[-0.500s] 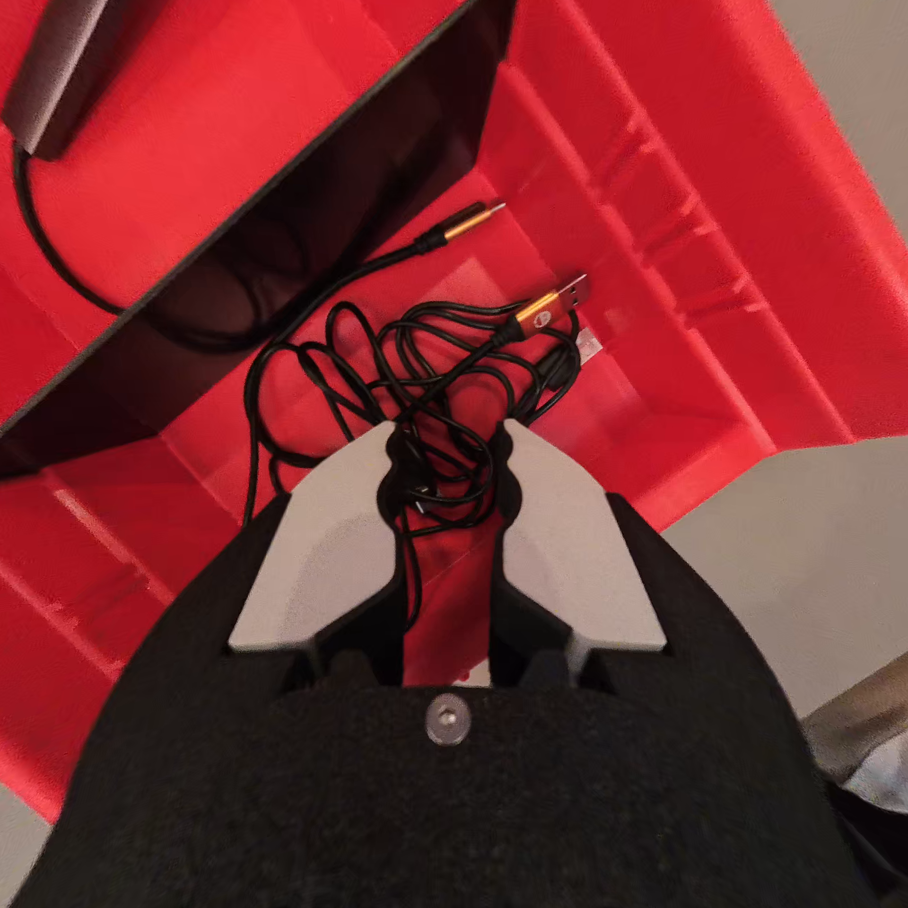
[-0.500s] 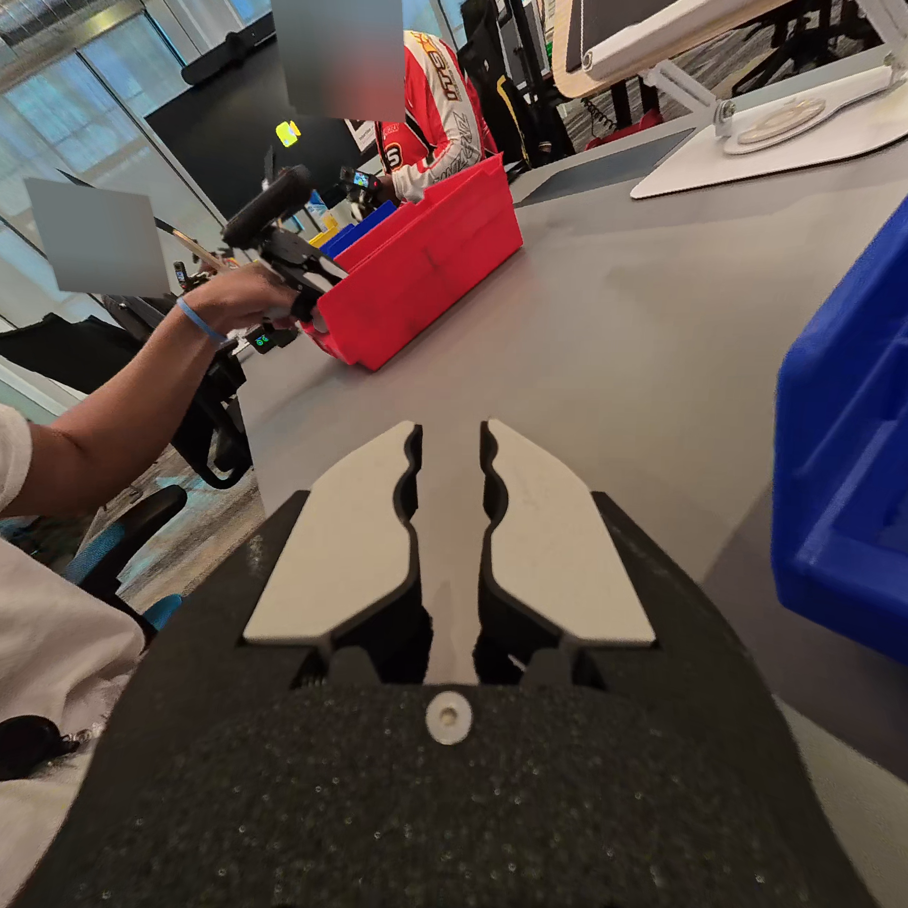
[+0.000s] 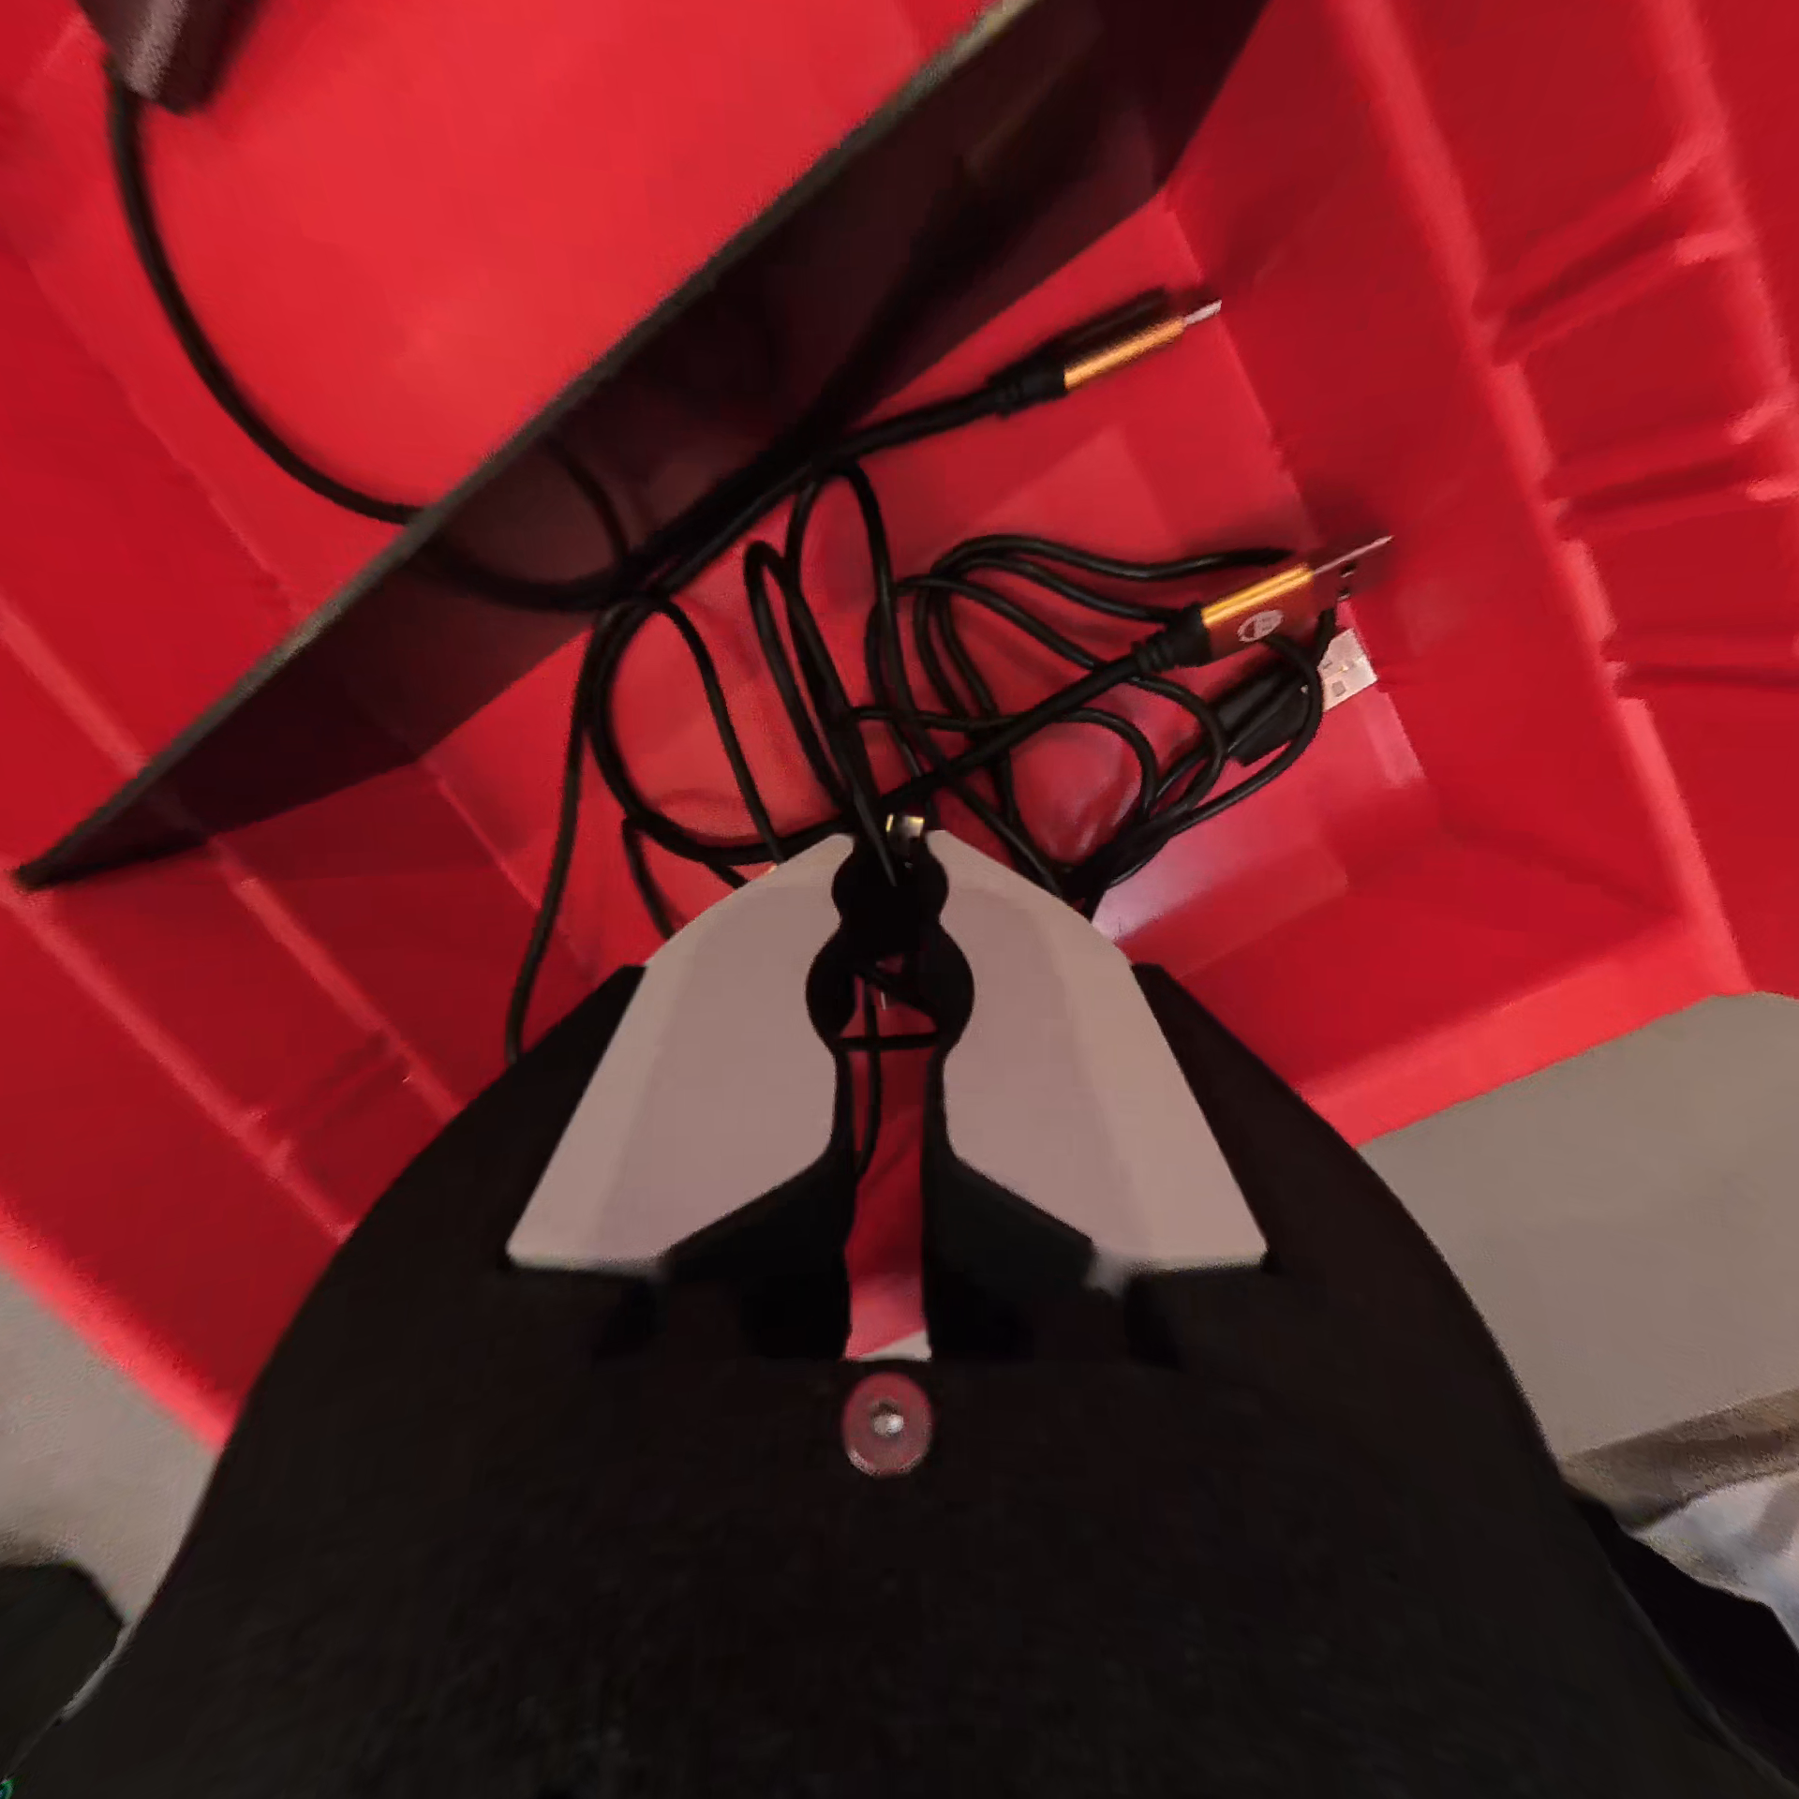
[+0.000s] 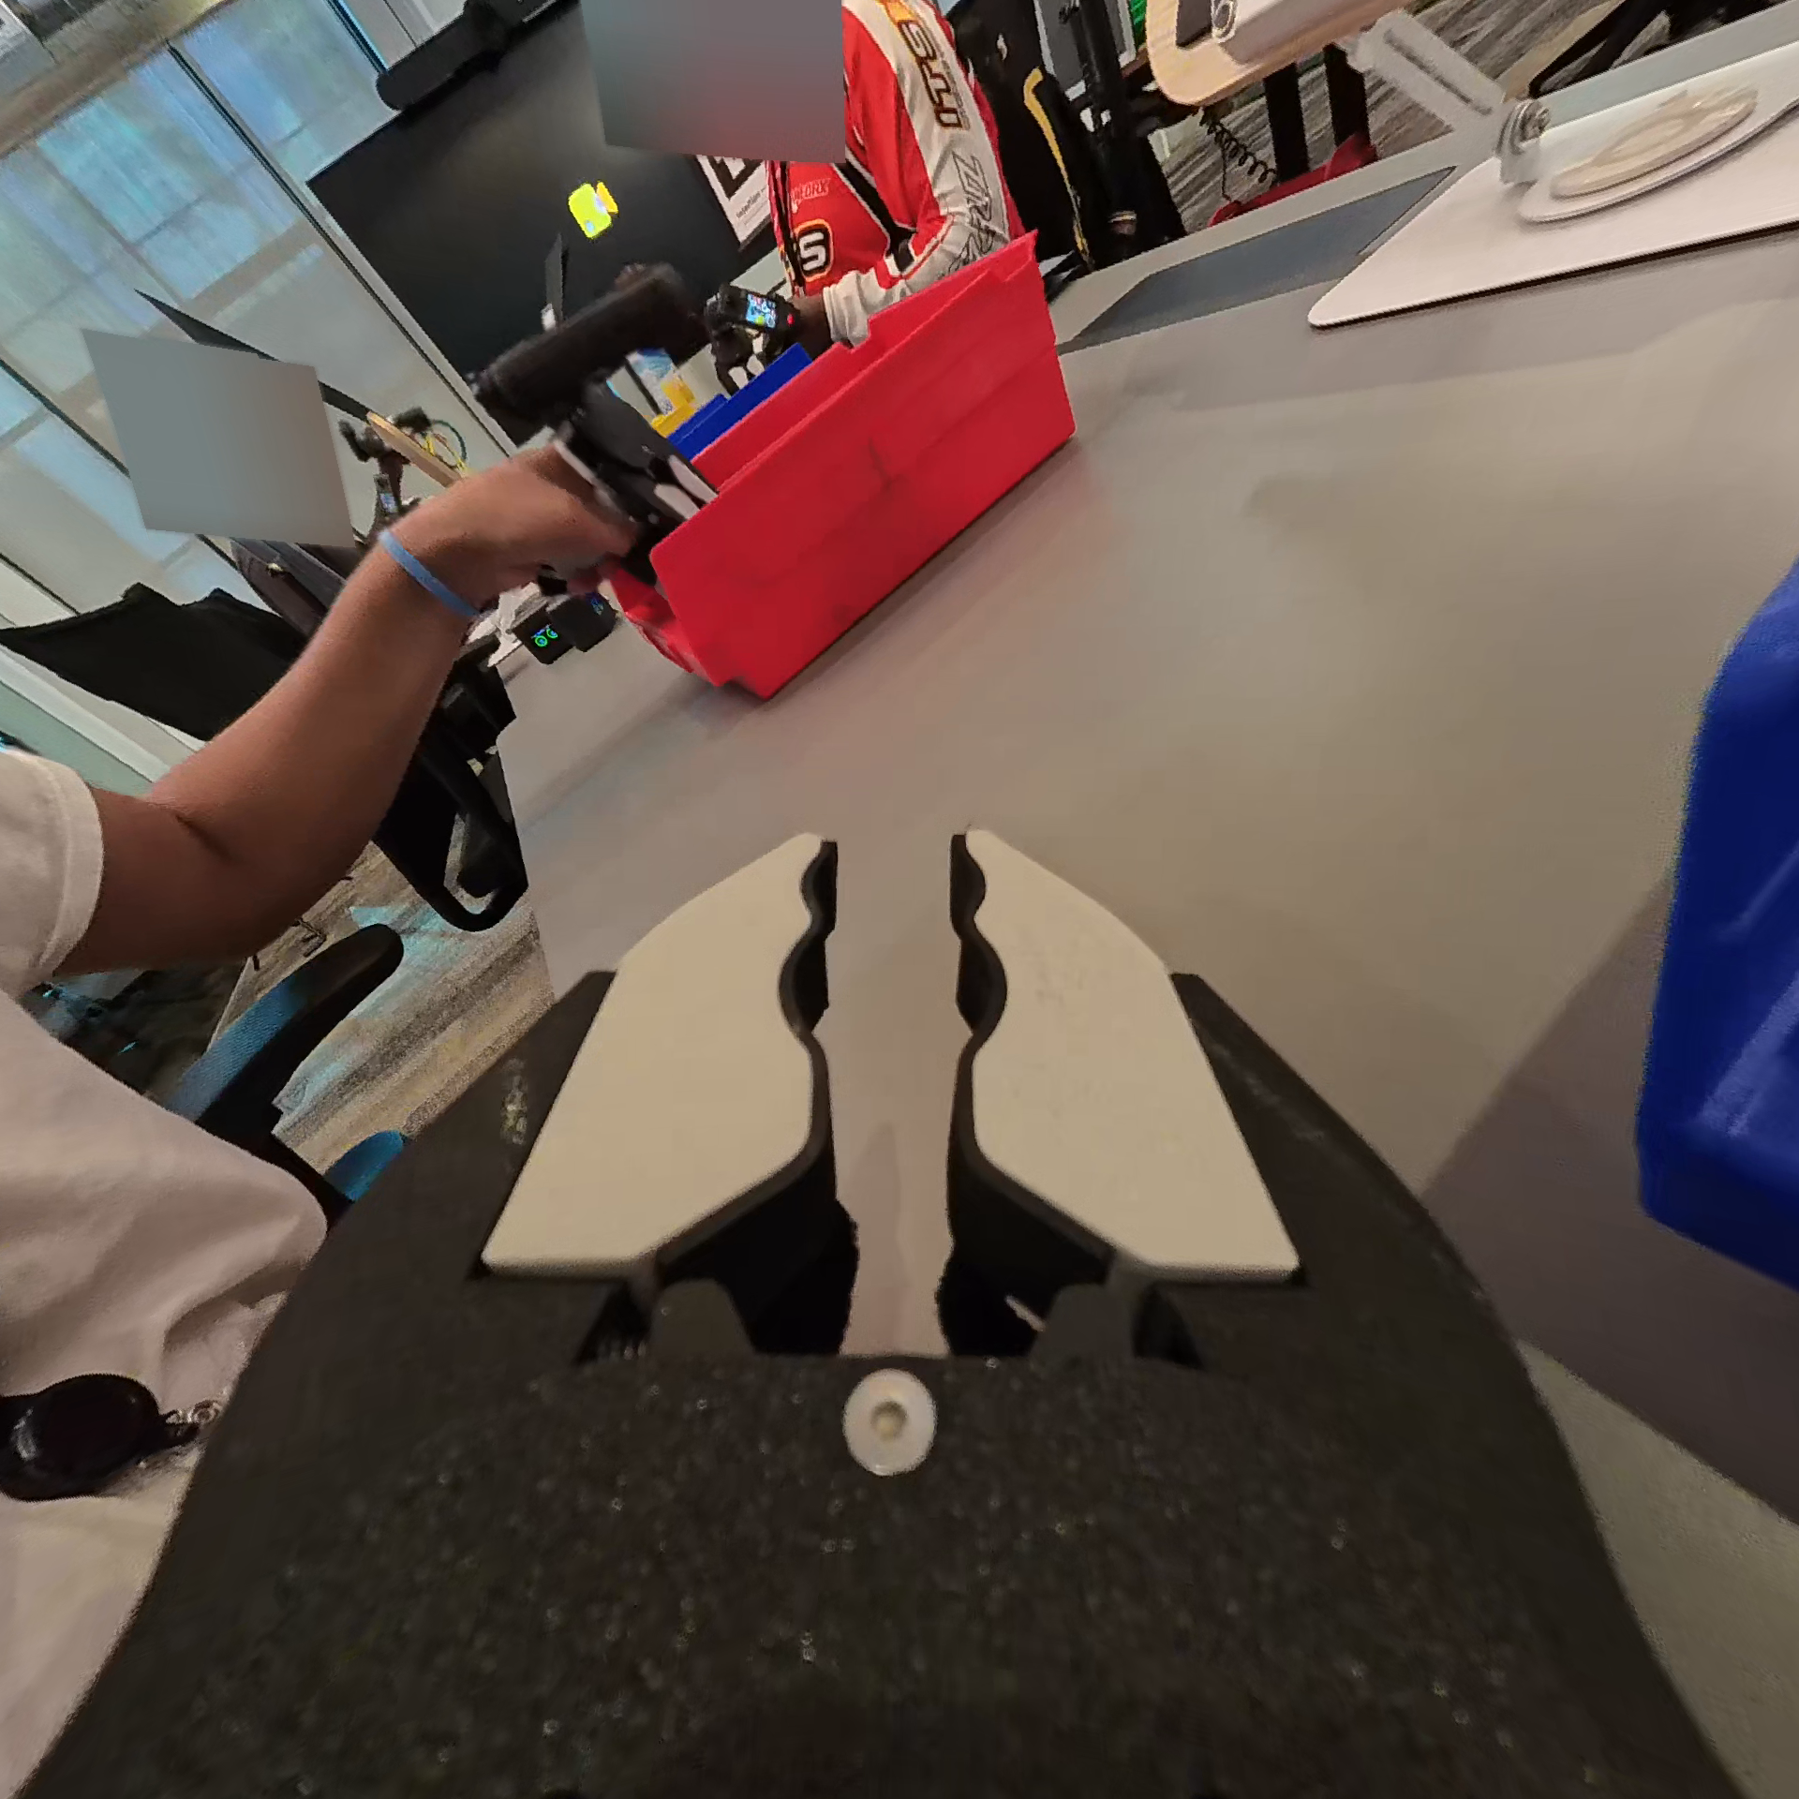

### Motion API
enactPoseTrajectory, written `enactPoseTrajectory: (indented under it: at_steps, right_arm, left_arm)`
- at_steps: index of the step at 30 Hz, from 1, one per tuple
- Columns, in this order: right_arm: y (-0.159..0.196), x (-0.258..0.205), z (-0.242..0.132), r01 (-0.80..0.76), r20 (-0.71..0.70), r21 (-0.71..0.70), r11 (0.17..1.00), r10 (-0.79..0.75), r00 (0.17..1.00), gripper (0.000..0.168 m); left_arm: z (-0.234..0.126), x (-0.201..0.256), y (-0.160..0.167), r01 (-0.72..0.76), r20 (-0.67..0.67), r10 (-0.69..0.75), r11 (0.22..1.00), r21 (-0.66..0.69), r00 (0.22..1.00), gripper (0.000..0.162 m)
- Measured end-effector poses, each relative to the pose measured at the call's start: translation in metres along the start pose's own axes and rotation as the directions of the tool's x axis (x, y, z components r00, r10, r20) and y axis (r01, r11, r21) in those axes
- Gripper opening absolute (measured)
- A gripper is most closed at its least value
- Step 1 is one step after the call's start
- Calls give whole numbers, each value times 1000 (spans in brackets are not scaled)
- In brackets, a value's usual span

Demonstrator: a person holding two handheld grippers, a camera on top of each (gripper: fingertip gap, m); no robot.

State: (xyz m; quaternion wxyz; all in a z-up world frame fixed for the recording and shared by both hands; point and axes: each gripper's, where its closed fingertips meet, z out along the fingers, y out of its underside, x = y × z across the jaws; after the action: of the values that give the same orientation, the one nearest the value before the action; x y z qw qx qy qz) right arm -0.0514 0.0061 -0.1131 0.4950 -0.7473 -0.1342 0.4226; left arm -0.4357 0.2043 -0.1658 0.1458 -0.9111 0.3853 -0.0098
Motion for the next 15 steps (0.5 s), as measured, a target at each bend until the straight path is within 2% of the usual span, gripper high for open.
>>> enactPoseTrajectory:
  at_steps: [1, 5, 9, 12, 15]
  right_arm:
    - [0, 0, -1, 0, -1, 0, 1000, 0, 1000, 22]
    - [-2, -2, -3, -32, 22, 18, 999, 32, 999, 21]
    - [-3, -6, -4, -65, 49, 35, 997, 63, 997, 21]
    - [-3, -9, -5, -44, 45, 32, 999, 42, 998, 21]
    - [-1, -12, -5, -22, 37, 23, 999, 21, 999, 20]
  left_arm:
    - [-8, 0, -2, 1, 9, -1, 1000, 30, 1000, 8]
    - [-48, -7, -7, -7, 59, -2, 989, 146, 998, 5]
    - [-102, -36, -14, 14, 161, -67, 950, 312, 985, 5]
    - [-149, -59, -22, -22, 270, -109, 899, 437, 957, 5]
    - [-201, -47, -41, -132, 302, -65, 799, 586, 951, 5]
